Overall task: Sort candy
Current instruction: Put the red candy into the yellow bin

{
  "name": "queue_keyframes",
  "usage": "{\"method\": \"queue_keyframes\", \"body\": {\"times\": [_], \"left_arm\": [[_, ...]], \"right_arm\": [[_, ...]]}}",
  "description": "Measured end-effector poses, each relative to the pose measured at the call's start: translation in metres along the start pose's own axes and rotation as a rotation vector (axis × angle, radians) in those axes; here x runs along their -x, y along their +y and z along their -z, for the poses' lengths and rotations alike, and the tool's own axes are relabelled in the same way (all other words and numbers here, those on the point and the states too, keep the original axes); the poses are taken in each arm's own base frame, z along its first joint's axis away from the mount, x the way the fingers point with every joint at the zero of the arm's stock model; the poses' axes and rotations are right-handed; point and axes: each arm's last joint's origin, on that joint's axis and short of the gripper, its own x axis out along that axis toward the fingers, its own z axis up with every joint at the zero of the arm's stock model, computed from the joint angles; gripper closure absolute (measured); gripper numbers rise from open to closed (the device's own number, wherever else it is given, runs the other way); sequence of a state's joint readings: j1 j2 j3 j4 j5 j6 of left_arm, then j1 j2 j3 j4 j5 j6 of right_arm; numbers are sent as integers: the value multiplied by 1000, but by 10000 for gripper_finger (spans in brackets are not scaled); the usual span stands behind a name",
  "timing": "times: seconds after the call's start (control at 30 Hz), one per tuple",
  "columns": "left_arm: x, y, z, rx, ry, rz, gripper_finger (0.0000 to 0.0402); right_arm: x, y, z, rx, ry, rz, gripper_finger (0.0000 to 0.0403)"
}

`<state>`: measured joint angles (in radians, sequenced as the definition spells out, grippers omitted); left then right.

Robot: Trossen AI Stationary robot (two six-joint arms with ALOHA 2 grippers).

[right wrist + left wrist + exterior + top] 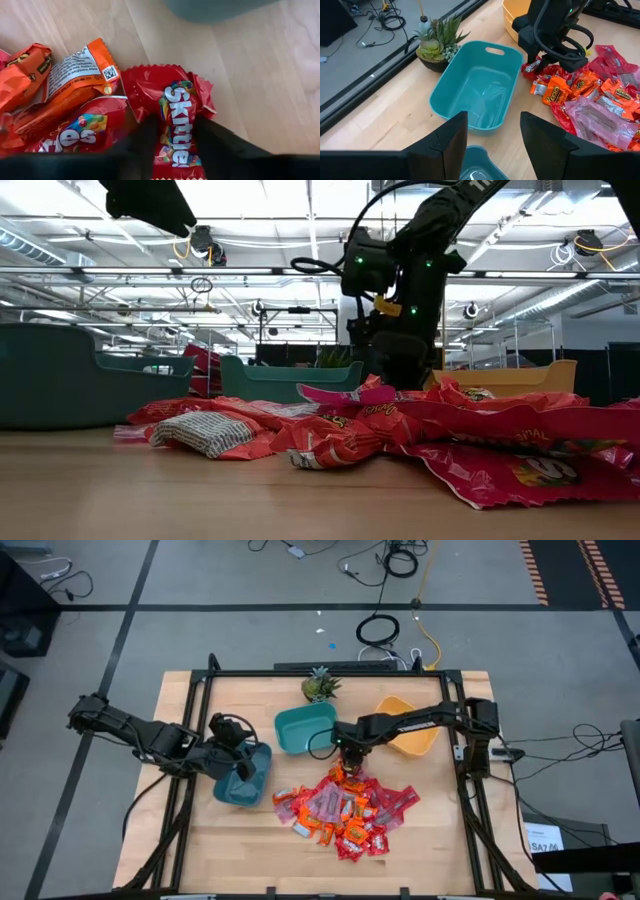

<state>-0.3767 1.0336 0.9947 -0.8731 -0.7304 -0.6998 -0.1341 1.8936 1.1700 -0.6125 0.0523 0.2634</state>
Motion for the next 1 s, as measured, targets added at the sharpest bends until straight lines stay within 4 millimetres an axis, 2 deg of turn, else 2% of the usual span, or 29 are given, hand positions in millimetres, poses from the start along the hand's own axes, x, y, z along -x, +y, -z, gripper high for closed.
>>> {"method": "queue_keyframes", "body": {"times": [0.17, 0.4, 0.53, 0.67, 0.8, 1.0], "left_arm": [[0, 0, 0, 0, -2, -3, 208], [0, 1, 0, 2, -3, -7, 208], [0, 1, -1, 5, -6, -7, 208], [0, 0, -1, 7, -7, -6, 208], [0, 0, -1, 12, -11, -3, 208], [0, -1, -3, 30, -27, 9, 208]], "right_arm": [[20, -1, 3, -2, -14, -23, 385], [91, -7, 12, -74, -160, -81, 377], [135, -16, 25, -166, -255, -87, 392], [165, -31, 44, -287, -301, -20, 398], [181, -48, 60, -372, -280, 21, 398], [184, -75, 79, -507, -130, 110, 398]]}}
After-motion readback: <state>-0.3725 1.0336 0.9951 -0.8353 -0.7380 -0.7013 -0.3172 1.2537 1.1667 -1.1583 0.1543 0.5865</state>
